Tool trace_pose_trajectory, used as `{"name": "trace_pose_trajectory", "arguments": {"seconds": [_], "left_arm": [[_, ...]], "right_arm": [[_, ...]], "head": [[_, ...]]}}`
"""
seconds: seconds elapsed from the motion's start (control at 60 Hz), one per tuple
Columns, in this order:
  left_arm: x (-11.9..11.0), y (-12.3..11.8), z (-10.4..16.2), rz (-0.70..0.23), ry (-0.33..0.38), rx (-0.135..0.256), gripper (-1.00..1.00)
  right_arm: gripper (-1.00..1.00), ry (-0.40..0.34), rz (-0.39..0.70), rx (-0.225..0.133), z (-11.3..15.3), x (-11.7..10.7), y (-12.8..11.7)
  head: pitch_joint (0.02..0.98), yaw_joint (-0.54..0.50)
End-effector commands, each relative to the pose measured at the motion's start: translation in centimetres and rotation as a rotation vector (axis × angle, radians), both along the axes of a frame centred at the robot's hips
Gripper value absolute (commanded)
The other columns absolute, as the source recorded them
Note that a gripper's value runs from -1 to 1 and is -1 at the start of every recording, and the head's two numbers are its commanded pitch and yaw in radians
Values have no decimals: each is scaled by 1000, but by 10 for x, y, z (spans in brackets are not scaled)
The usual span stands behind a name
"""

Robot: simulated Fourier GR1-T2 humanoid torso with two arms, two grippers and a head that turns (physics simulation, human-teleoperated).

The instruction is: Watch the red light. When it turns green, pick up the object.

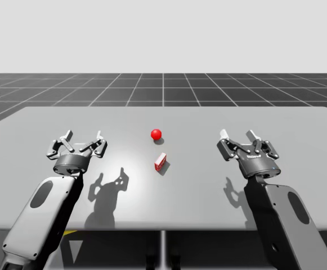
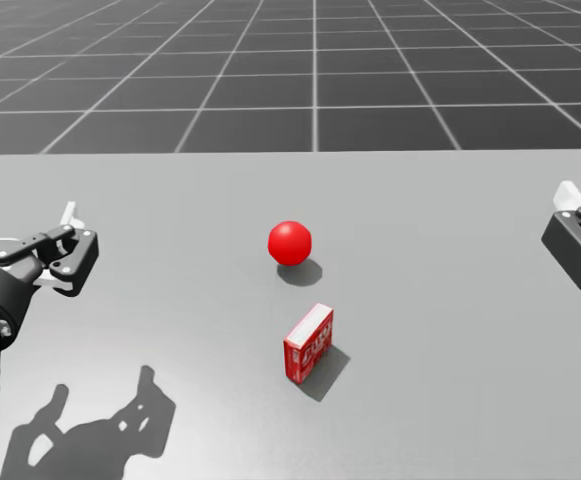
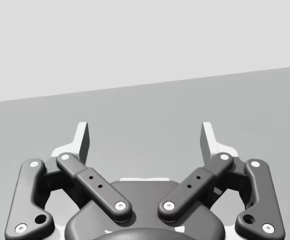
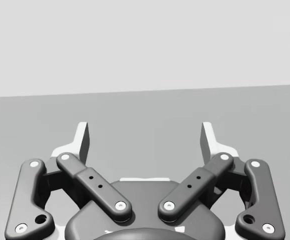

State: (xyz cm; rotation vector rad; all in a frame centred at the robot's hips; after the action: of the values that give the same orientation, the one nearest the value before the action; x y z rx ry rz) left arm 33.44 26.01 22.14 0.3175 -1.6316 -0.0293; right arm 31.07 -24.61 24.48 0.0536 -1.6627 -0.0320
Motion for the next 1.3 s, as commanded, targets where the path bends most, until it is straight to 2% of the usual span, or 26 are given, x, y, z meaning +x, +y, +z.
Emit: {"name": "trace_pose_trajectory", "arguments": {"seconds": [0.017,0.483,0.9,1.067,1.117,1.167,1.183,1.3], "left_arm": [[0,0,0,-1,1,-1,-1000],[0,-1,0,-4,2,-2,-1000],[0,-2,0,-9,5,2,-1000],[0,-3,0,-8,6,6,-1000],[0,-2,0,-8,7,6,-1000],[0,-2,0,-7,7,6,-1000],[0,-2,0,-6,6,5,-1000],[0,-2,0,-7,7,5,-1000]], "right_arm": [[-1000,1,0,-1,0,0,0],[-1000,3,3,-2,-1,1,0],[-1000,9,10,-3,-2,1,1],[-1000,18,30,-4,-2,0,5],[-1000,20,39,5,-2,-1,8],[-1000,34,100,-17,-1,-2,9],[-1000,21,74,-13,-2,-2,10],[-1000,20,83,-10,-2,-3,11]], "head": [[624,55],[631,60],[784,20],[799,-4],[800,3],[803,11],[804,15],[804,20]]}}
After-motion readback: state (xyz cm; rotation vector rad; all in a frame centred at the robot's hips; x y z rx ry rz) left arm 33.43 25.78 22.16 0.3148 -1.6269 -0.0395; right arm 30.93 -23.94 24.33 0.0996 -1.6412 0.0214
